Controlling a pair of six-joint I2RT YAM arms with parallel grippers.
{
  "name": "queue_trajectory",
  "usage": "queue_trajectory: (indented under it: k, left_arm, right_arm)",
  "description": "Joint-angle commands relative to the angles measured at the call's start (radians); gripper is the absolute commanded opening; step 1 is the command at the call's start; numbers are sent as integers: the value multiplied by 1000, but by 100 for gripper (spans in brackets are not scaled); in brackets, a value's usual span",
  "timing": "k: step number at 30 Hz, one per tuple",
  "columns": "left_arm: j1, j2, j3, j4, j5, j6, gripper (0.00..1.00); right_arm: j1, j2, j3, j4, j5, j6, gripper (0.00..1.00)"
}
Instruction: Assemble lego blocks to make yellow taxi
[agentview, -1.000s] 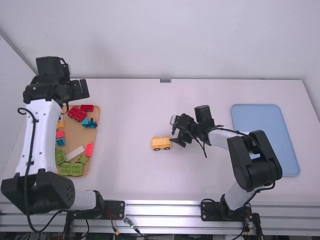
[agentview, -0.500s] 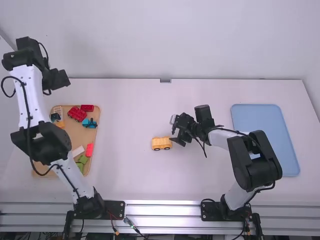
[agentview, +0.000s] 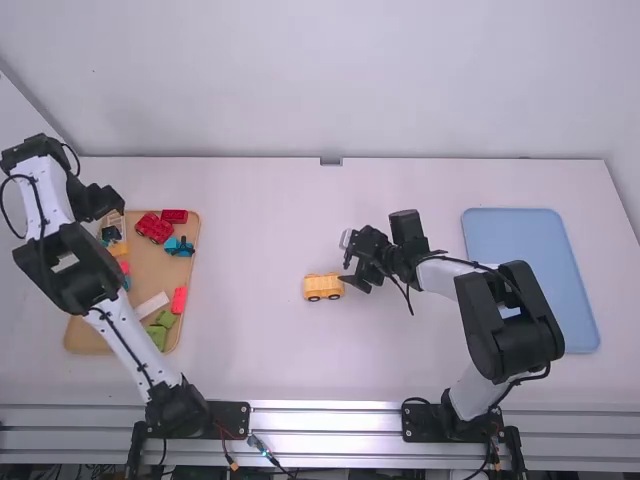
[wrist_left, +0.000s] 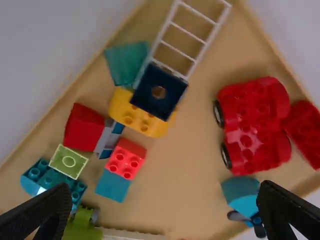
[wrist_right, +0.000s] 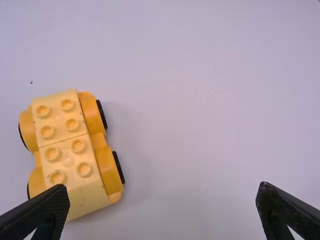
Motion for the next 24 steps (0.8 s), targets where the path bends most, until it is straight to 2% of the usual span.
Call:
queue_trajectory:
  k: [1,4,10,19,23,24]
  left_arm:
    - [-6,-6,-29,6,-32,-72,99]
    - [-5,-6,-38,-1,-37,-182,99]
    - [0,-6,-39,-48,-153,-432,99]
    - [1,-6,-111,-37,-151,-502,99]
    - [2,-6,-158,-4,-158,-505,86]
    - [2,-6,-175,21,-158,-505,73]
  right_arm:
    - [3,-24,6,-2,-3,4,99]
    - [3,-24,7,-1,-2,4,99]
    - [3,-24,6,2,-2,4,99]
    - [3,-24,6,2,-2,4,99]
    - [3,-24,6,2,-2,4,99]
    - [3,-24,6,2,-2,4,99]
